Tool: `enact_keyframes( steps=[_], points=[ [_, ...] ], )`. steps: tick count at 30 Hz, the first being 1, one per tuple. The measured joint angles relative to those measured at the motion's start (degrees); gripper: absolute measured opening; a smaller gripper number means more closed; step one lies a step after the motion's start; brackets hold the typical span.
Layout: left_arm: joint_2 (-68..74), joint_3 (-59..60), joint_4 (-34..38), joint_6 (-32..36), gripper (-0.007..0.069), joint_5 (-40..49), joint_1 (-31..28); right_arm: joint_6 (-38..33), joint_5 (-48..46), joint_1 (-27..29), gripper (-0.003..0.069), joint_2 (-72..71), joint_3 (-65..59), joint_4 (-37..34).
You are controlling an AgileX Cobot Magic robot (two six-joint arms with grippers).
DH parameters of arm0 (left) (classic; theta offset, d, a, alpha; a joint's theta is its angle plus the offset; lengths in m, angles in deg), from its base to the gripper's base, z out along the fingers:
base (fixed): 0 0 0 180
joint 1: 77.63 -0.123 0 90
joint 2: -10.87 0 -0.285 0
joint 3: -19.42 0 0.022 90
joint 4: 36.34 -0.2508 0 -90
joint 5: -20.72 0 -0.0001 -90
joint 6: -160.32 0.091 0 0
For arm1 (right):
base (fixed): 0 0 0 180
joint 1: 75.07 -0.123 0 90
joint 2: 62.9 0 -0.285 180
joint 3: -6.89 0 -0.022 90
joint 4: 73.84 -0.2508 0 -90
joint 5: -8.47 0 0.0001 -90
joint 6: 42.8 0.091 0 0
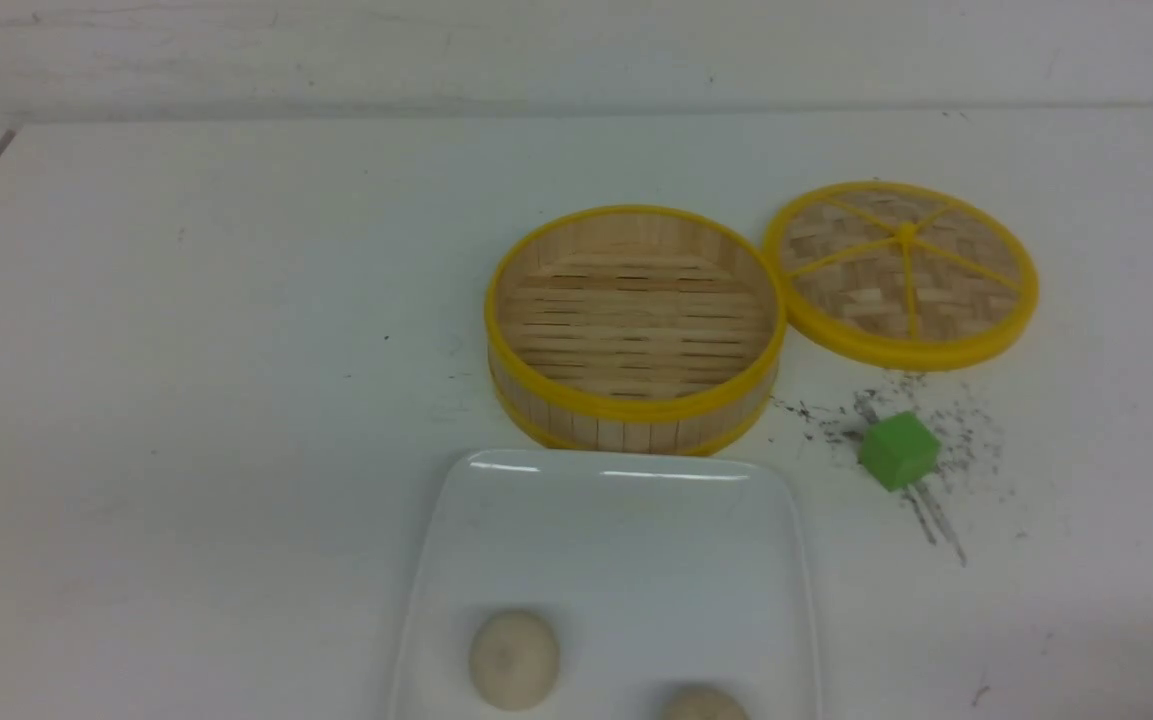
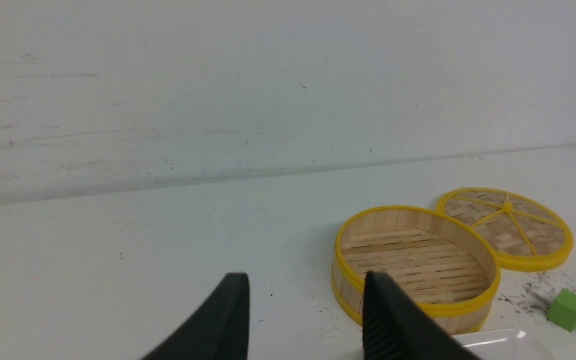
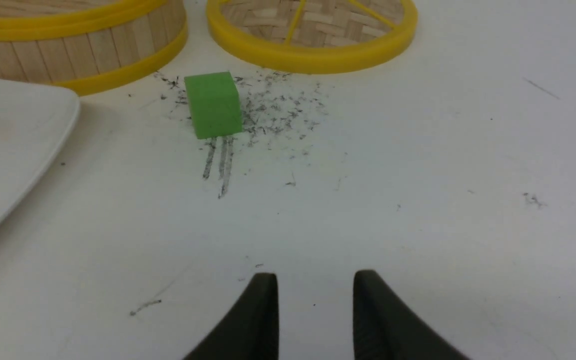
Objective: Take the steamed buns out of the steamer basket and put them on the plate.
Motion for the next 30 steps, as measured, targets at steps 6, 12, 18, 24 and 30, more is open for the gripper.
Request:
enact_keyframes(
  steps=[6,12,18,24,30],
  points=[
    [0.00,0.00,0.00,0.00,0.0337,0.00,0.00,0.00,0.00,0.00,0.0238,0.00,0.00,0.72],
    [0.00,0.00,-0.06,0.00,0.0337,0.00,0.00,0.00,0.00,0.00,0.0239,0.00,0.00,1.45],
    [0.00,0.00,-1.27,0.00,0.0337,0.36,0.00,0.00,0.00,0.04,0.0240,0.00,0.00,1.45],
    [0.00,0.00,-1.96,0.00,0.0332,1.71,0.00,0.00,0.00,0.04,0.0240,0.00,0.00,1.45],
    [0.00,0.00,-3.90,0.00,0.0314,1.99,0.00,0.00,0.00,0.04,0.0240,0.00,0.00,1.45]
  ],
)
